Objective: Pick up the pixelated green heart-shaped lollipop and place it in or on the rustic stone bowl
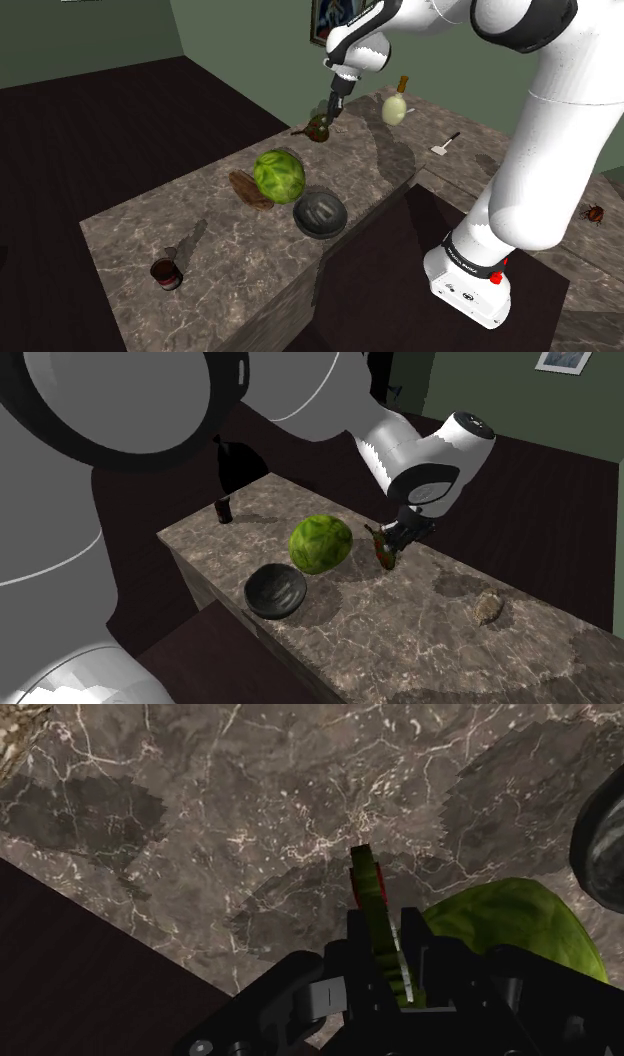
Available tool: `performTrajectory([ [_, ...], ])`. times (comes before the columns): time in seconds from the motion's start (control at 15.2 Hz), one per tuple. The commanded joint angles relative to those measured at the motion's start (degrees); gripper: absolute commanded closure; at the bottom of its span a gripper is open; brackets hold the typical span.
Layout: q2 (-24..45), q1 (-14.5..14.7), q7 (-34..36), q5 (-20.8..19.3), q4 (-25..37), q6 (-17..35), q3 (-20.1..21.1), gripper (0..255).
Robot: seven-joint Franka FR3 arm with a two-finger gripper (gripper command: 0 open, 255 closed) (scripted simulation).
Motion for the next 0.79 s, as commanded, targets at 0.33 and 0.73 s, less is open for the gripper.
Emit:
performTrajectory([
  [0.33, -4.50, 1.33, 3.33, -3.16, -1.04, -2.36, -0.60, 255],
  [0.73, -16.06, 5.68, 11.77, -8.54, -13.74, 2.08, 1.37, 255],
])
